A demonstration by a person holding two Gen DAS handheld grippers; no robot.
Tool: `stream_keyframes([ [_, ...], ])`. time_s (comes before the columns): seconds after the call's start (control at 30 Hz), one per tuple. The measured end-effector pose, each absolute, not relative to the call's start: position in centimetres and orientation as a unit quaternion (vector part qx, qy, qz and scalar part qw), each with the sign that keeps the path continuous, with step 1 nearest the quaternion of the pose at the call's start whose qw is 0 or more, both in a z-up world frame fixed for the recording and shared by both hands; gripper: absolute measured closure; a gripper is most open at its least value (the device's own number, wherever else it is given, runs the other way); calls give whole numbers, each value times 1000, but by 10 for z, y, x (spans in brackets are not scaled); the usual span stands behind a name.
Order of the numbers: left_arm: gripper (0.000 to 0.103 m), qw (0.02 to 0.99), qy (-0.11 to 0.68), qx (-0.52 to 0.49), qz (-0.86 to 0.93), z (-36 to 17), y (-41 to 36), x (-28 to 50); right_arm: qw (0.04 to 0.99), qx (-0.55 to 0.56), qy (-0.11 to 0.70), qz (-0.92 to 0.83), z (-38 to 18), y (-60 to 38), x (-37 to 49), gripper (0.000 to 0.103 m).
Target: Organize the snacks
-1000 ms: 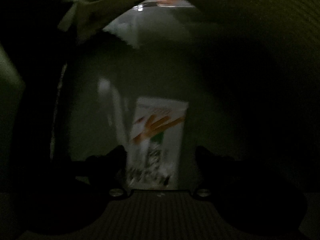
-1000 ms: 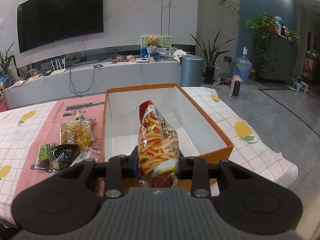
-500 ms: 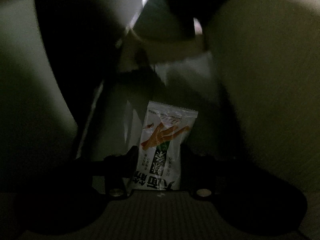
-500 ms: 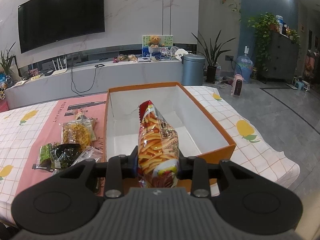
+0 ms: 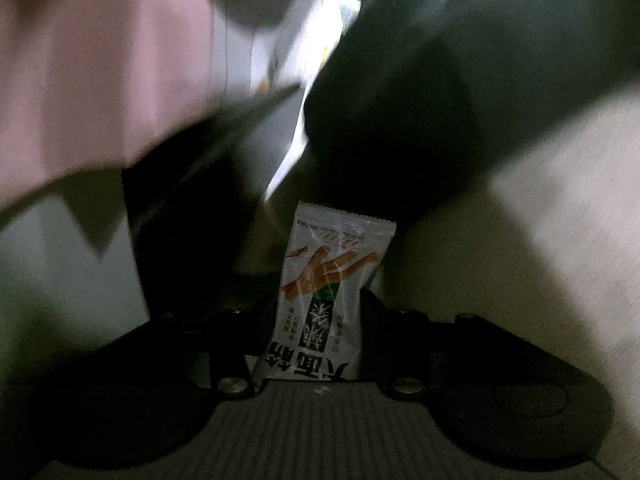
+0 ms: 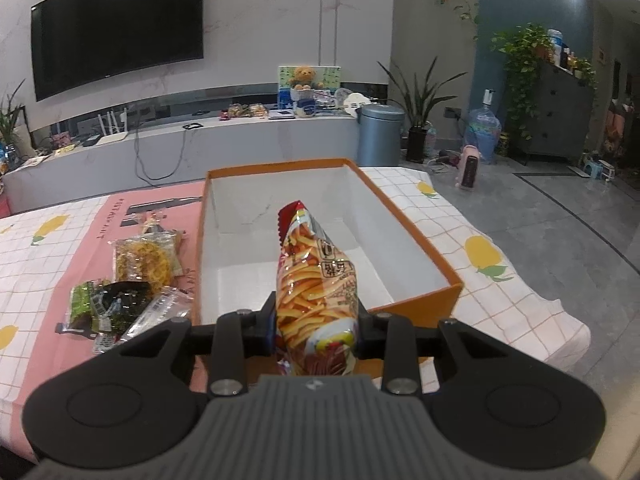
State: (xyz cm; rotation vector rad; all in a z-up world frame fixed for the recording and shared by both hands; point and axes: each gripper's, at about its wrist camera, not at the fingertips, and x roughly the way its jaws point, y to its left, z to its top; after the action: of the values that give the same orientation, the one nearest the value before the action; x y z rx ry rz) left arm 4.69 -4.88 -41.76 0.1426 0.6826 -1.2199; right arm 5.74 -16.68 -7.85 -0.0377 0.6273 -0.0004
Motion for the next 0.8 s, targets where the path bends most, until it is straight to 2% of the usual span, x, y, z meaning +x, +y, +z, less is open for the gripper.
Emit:
stream_keyframes([
  [0.37, 54, 751, 265, -9, -604, -363, -22, 43, 950, -37, 309, -24, -80, -175, 55, 71],
  [0.57, 57, 716, 270, -18, -644, -360, -5, 43, 950, -49, 306, -35, -79, -182, 54, 71],
  [0.8, 60, 665, 311, -67, -675, -352, 9, 41, 949, -50, 308, -45, -77, -187, 57, 71],
])
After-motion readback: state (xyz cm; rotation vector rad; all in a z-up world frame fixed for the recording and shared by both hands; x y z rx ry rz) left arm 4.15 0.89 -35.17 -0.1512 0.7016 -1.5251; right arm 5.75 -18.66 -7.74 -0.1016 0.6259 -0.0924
